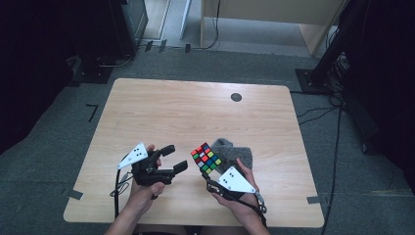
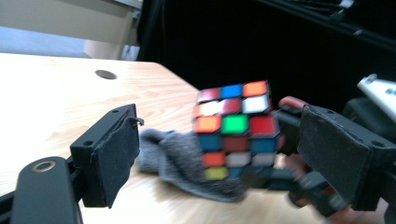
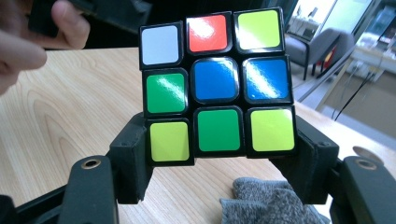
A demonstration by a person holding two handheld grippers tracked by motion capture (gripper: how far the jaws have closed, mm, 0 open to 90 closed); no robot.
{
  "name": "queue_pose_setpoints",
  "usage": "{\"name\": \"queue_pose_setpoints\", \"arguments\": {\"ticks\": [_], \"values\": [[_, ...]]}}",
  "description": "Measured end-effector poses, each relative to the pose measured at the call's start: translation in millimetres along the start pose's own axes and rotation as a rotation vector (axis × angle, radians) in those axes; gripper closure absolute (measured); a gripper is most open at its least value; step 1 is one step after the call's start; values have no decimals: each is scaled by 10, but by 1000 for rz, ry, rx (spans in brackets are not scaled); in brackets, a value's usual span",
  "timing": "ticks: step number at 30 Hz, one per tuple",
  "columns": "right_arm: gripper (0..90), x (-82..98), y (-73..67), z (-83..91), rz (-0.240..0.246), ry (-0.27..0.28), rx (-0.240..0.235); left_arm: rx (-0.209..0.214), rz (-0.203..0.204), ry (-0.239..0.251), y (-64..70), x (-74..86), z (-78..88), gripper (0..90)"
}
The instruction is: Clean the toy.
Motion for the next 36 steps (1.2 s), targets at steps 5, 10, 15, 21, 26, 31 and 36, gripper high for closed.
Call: {"name": "queue_pose_setpoints", "arguments": {"ticks": [5,10,15,21,26,31,36], "values": [[346,-31,122,64,-75,2,-25,-34,-46,-40,-81,69,-30,141],[346,-105,182,129,-136,20,-52,-59,-143,-86,-48,169,-82,147],[345,-196,171,164,-169,32,-86,-75,-235,-112,-5,238,-111,148],[345,-297,121,195,-215,44,-140,-104,-347,-141,13,288,-110,149],[345,-332,87,208,-284,31,-184,-123,-432,-149,45,337,-132,148],[345,-342,45,209,-355,3,-239,-175,-523,-151,54,389,-166,139],[345,-331,-51,173,-364,-45,-277,-190,-580,-152,98,428,-197,136]]}}
Point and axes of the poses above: each handheld gripper's, and its own axes: z roughly backward along the jaws, x roughly out of its underside, y roughly to its right, the point moved 8 cm from there along -z, roughly forward along the jaws, and after that the axes turned 14 degrees about z, right-handed, at the moved point
